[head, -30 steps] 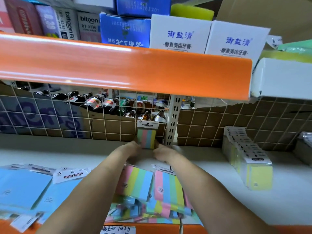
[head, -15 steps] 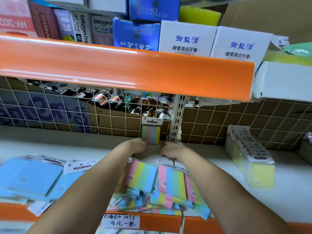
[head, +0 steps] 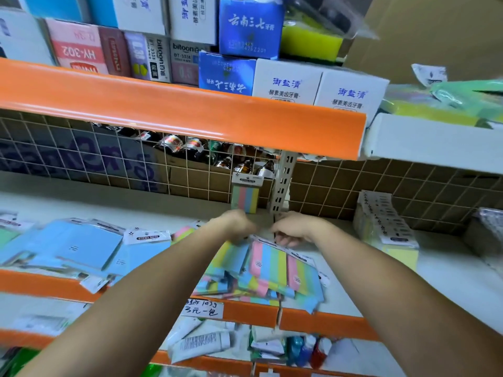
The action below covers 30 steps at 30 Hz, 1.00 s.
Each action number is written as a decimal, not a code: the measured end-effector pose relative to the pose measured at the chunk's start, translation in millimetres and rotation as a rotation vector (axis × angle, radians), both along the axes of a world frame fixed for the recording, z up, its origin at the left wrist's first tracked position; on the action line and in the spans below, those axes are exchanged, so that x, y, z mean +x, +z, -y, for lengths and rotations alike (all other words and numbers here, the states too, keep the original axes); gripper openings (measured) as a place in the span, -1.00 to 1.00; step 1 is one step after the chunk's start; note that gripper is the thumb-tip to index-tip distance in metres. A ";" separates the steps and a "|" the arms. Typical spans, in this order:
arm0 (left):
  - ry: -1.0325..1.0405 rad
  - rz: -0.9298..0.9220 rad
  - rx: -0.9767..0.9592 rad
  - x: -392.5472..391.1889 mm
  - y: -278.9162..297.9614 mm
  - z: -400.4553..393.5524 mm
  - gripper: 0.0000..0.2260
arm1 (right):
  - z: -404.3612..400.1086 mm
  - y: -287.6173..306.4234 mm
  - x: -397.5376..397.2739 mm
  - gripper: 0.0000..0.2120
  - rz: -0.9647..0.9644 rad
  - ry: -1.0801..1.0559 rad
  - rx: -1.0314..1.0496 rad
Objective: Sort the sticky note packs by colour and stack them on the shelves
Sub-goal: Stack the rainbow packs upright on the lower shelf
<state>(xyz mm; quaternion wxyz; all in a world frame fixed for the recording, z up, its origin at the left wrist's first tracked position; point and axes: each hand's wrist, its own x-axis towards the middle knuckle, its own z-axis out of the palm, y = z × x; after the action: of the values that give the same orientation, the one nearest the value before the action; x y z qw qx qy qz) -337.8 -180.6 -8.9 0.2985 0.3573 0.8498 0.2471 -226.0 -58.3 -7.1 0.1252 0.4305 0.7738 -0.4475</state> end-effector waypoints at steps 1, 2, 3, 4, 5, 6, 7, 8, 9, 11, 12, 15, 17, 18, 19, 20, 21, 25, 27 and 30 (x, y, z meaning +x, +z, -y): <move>0.000 0.003 -0.012 3.3 -1.0 2.6 -0.75 | 0.5 1.6 2.4 -0.94 0.020 0.017 -0.038; -0.018 0.016 -0.034 5.8 -4.5 3.0 -0.73 | 1.8 2.8 4.9 -0.88 0.051 0.032 -0.073; -0.004 0.028 -0.030 8.9 -6.7 4.0 -0.74 | 2.5 2.6 7.5 -0.84 0.096 0.051 -0.087; 0.007 0.029 -0.036 12.6 -7.0 4.3 -0.74 | 5.6 4.6 10.2 -0.83 0.133 0.054 -0.069; 0.019 0.030 -0.047 16.1 -8.6 4.4 -0.73 | 6.2 5.2 12.4 -0.82 0.163 0.056 -0.041; 0.042 0.028 -0.041 17.3 -11.7 3.0 -0.72 | 7.8 5.5 14.6 -0.80 0.180 0.058 -0.017; 0.066 0.022 -0.026 19.6 -13.4 2.8 -0.74 | 8.5 5.0 16.4 -0.77 0.196 0.064 -0.003; 0.083 0.014 0.000 21.8 -14.4 2.6 -0.77 | 10.2 5.7 18.7 -0.73 0.205 0.068 -0.003; 0.103 -0.004 0.018 22.4 -15.9 1.6 -0.80 | 9.9 5.5 20.5 -0.68 0.213 0.066 -0.007; 0.116 -0.059 -0.017 23.2 -16.1 3.3 -0.82 | 11.6 6.3 23.7 -0.61 0.234 0.054 -0.027; 0.108 -0.088 -0.039 22.6 -17.7 2.9 -0.82 | 12.3 6.9 25.4 -0.59 0.236 0.047 -0.032; 0.084 -0.127 0.019 23.2 -15.1 6.2 -0.83 | 12.9 6.8 27.2 -0.51 0.218 0.034 -0.044; 0.133 -0.100 0.094 24.8 -11.6 9.0 -0.82 | 12.7 5.8 26.8 -0.45 0.190 0.019 -0.069; 0.166 -0.082 0.133 24.2 -12.5 8.6 -0.81 | 12.9 5.9 26.6 -0.44 0.167 0.001 -0.093; 0.201 -0.050 0.182 23.8 -13.5 8.1 -0.82 | 12.6 5.9 26.0 -0.45 0.145 -0.015 -0.116; 0.234 -0.002 0.228 23.2 -14.1 7.1 -0.85 | 12.3 6.7 25.9 -0.49 0.126 -0.024 -0.125; 0.268 0.048 0.271 23.2 -14.0 6.6 -0.85 | 11.6 7.7 25.6 -0.55 0.112 -0.030 -0.128; 0.403 0.181 0.390 20.4 -7.8 5.8 -0.81 | 9.3 11.8 24.7 -0.67 0.067 -0.033 -0.164; 0.468 0.221 0.414 17.3 -3.4 4.6 -0.84 | 7.6 12.8 22.9 -0.71 0.005 -0.049 -0.207; 0.528 0.260 0.442 11.7 0.6 0.6 -0.80 | 7.6 10.6 17.7 -0.68 -0.123 -0.091 -0.212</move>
<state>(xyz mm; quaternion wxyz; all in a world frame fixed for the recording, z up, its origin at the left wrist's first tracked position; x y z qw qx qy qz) -326.1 -181.2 -8.3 0.2456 0.1474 0.7936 0.5368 -208.2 -65.9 3.5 0.1018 0.4213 0.7080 -0.5576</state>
